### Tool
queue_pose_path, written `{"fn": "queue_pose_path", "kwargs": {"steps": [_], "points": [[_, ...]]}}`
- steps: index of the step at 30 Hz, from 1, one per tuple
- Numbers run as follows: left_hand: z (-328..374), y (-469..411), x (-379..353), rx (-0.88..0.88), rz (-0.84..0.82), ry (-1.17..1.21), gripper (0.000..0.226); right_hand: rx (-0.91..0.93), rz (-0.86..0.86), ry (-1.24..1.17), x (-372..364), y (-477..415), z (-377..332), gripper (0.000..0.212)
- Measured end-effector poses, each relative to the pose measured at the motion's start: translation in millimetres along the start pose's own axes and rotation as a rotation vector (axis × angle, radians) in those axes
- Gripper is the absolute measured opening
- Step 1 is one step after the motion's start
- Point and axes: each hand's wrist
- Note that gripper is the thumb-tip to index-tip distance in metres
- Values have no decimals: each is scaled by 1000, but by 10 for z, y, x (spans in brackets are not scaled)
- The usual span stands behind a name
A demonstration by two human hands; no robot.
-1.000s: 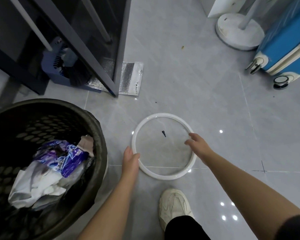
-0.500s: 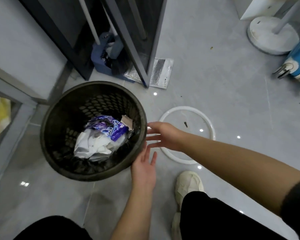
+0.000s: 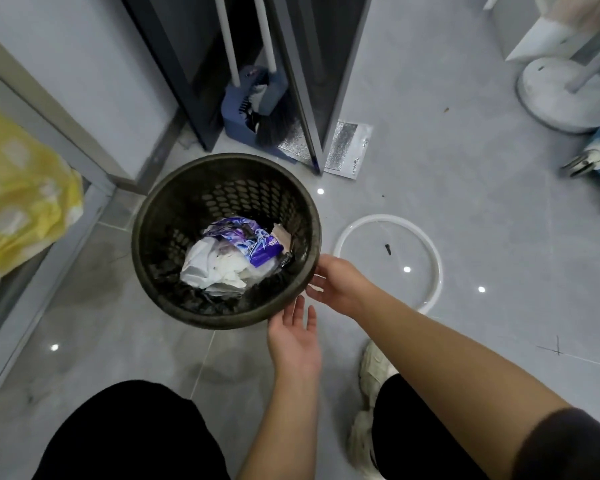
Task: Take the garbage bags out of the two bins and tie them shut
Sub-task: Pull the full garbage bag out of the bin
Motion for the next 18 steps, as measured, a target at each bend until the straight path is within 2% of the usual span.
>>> {"fn": "queue_pose_path", "kwargs": {"steps": [4, 6, 10, 14, 18], "points": [[-34, 175, 12, 18, 57, -30, 19, 19, 159, -267, -23, 110, 65, 15], [-80, 271, 30, 35, 67, -35, 20, 28, 195, -319, -40, 204, 97, 17], [-135, 448, 73, 22, 70, -26, 13, 87, 250, -287, -110, 397, 65, 15], [-36, 600, 26, 40, 3, 45, 16, 128, 203, -201, -163, 484, -35, 26], [110, 659, -52, 84, -20, 143, 15, 67, 189, -125, -212, 554, -187, 13]]}}
Point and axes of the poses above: each hand's wrist, its own y-axis away from the middle knuckle, its own x-axis out of the back of the hand, z = x × y, and after that the axes turned 15 degrees about x, right-handed
